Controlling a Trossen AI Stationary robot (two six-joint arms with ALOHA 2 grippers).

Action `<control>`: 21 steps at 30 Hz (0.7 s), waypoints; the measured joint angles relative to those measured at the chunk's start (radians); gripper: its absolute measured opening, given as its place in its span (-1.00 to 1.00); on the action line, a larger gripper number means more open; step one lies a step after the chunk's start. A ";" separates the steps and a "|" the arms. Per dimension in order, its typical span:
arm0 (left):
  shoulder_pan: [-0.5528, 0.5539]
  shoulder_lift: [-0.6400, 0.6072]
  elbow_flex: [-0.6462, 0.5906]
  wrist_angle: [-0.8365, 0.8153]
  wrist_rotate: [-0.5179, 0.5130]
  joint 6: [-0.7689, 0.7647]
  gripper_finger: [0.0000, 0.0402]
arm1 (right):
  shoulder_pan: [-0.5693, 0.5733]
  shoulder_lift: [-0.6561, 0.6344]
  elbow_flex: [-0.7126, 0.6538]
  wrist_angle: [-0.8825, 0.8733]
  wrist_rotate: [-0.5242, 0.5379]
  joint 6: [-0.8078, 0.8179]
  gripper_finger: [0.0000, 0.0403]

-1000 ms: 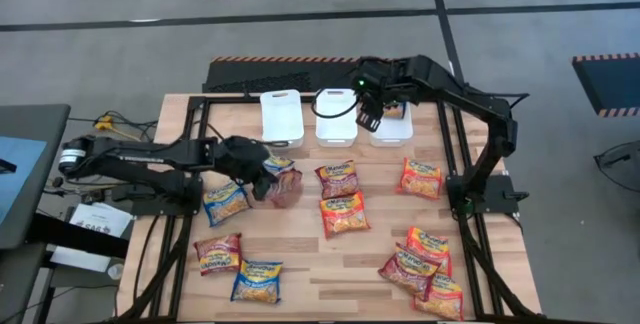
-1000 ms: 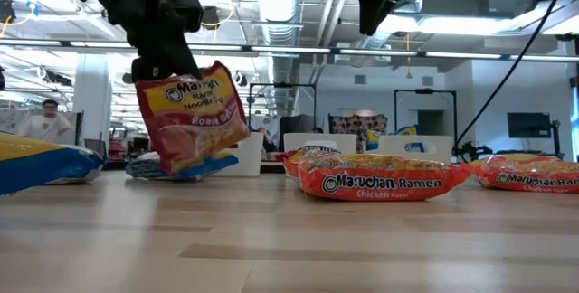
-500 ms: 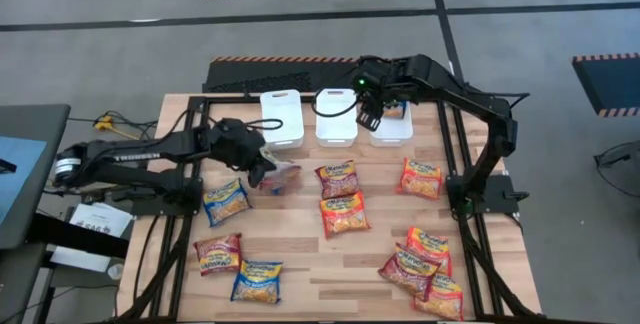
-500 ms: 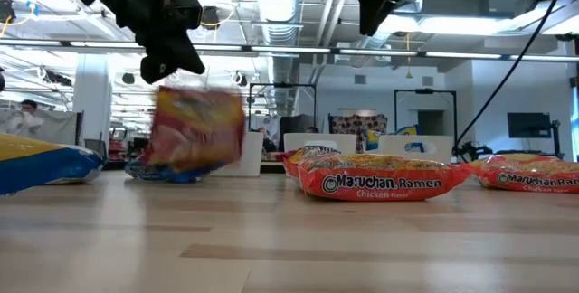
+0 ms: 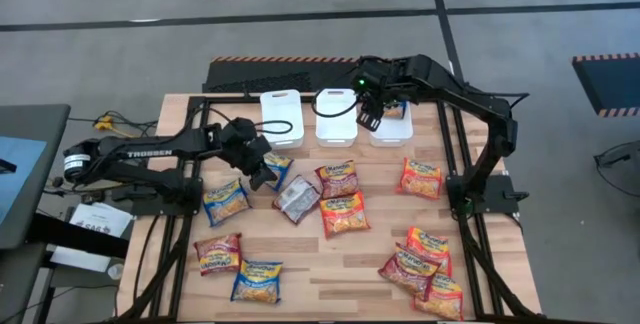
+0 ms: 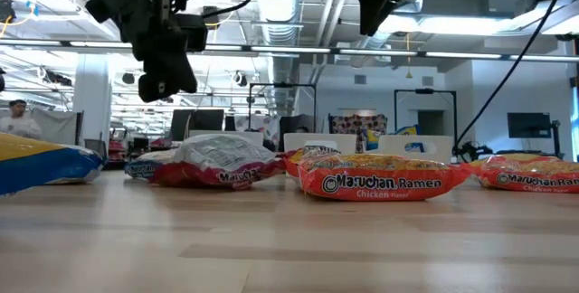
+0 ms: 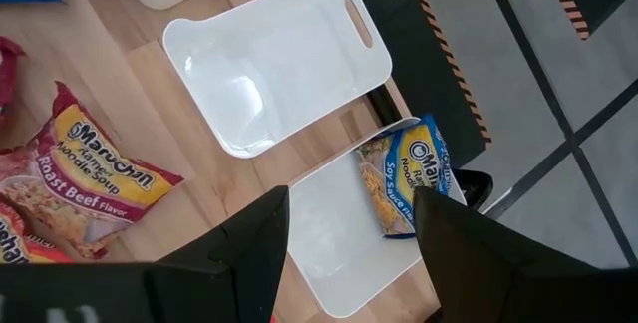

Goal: Sort Maruchan noodles
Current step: Put the red noodle pack into the middle white bin

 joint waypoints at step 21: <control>-0.301 0.002 0.000 0.161 -0.354 -0.150 -0.49 | 0.011 0.000 0.000 -0.070 -0.005 0.096 0.19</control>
